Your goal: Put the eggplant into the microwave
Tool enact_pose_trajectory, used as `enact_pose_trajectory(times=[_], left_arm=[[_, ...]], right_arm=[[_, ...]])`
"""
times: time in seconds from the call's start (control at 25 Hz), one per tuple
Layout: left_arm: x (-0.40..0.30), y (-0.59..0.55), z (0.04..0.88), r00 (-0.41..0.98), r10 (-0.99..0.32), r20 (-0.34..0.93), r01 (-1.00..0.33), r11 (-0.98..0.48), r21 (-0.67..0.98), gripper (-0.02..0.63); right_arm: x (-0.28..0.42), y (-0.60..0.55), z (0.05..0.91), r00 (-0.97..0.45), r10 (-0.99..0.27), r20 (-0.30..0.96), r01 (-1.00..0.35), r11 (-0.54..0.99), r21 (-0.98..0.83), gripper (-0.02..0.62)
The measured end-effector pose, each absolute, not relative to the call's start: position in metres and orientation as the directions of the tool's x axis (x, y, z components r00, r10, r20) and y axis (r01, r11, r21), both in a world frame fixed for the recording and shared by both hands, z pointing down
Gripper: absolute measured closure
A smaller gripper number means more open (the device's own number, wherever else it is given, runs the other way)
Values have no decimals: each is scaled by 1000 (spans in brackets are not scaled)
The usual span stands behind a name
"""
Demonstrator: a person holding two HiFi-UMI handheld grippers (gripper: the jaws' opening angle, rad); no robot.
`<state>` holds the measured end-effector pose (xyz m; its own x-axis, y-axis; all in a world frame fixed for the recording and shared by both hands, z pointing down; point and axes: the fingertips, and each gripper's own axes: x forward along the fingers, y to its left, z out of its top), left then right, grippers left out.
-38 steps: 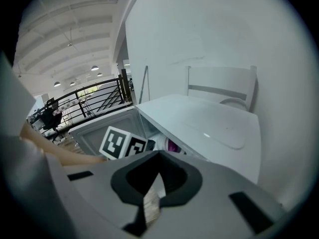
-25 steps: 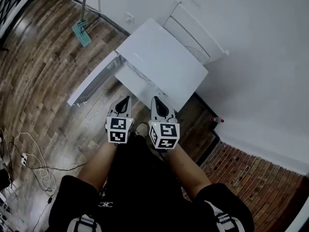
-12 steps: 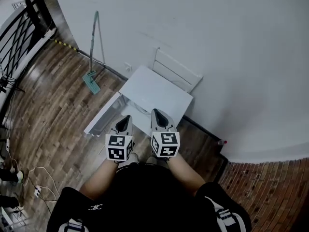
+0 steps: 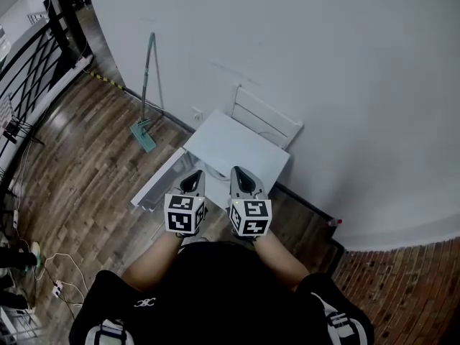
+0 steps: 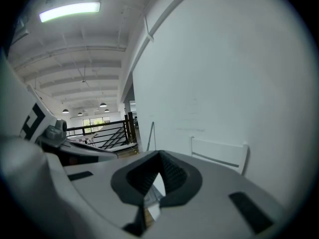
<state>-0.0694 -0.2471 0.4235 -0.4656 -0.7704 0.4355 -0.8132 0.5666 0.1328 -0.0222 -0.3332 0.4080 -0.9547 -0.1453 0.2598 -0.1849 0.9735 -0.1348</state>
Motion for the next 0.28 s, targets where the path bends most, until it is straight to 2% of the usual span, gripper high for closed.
enact_pose_trajectory(times=[0.28], left_arm=[[-72, -251, 433, -462, -763, 453, -801, 578, 156, 609]], right_arm=[[-23, -335, 413, -955, -131, 264, -170, 977, -129, 588]])
